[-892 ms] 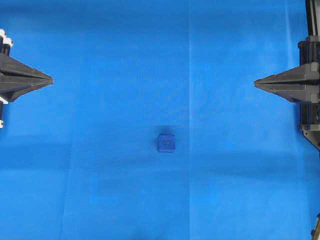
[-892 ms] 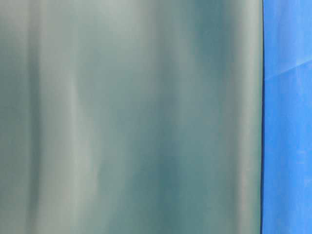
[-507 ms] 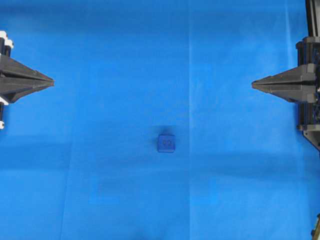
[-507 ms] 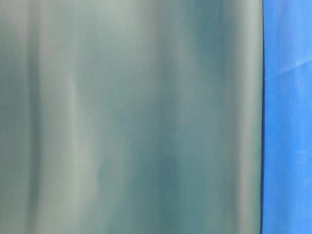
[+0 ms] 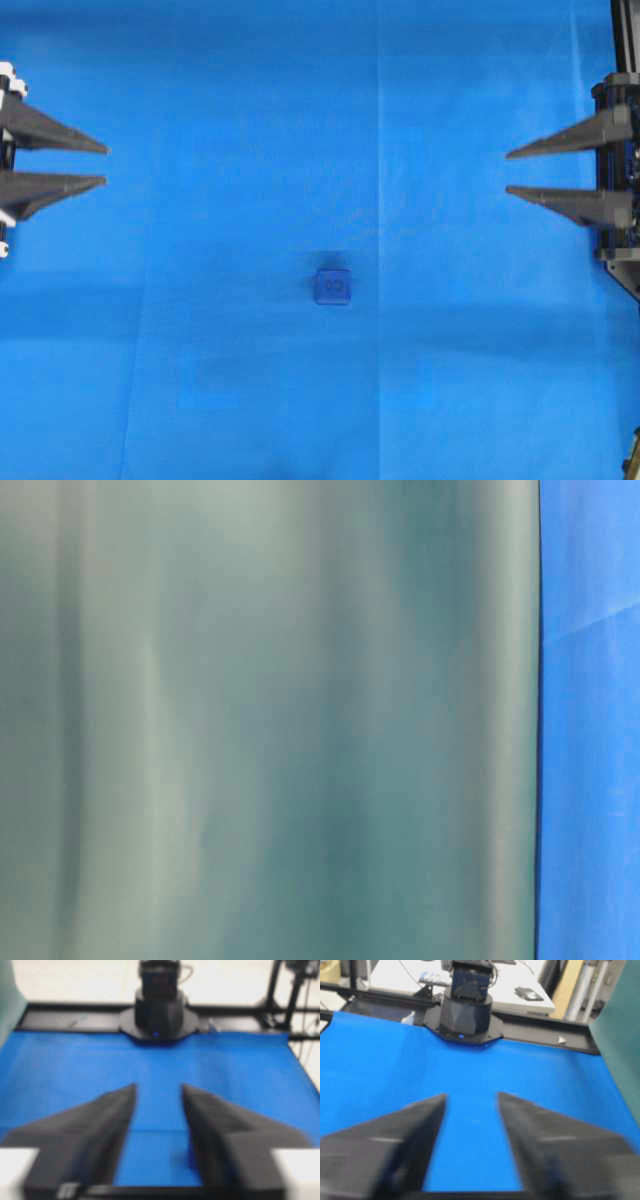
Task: Handover the blue block to the right arm after grasping it with the left arm, then place it in the designated position.
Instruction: 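Open both grippers and move the left gripper toward the blue cube, then lower the open left gripper over the blue cube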
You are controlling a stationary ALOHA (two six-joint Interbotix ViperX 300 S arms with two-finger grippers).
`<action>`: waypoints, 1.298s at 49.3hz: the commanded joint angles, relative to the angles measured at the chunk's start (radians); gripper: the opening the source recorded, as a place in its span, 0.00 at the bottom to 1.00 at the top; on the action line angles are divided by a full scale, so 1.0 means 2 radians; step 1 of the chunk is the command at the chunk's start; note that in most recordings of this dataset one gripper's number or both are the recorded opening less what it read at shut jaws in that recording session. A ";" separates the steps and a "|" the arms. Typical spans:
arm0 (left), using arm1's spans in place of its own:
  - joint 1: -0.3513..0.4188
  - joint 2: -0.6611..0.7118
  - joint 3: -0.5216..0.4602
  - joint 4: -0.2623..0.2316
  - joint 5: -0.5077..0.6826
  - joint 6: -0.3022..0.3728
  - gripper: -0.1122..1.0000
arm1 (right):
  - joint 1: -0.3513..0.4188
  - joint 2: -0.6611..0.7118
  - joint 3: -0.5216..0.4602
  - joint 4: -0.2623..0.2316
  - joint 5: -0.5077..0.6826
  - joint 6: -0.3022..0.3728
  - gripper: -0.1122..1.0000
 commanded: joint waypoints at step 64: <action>-0.032 0.292 -0.135 0.001 -0.135 -0.001 0.92 | -0.020 0.019 -0.011 0.009 -0.004 0.002 0.97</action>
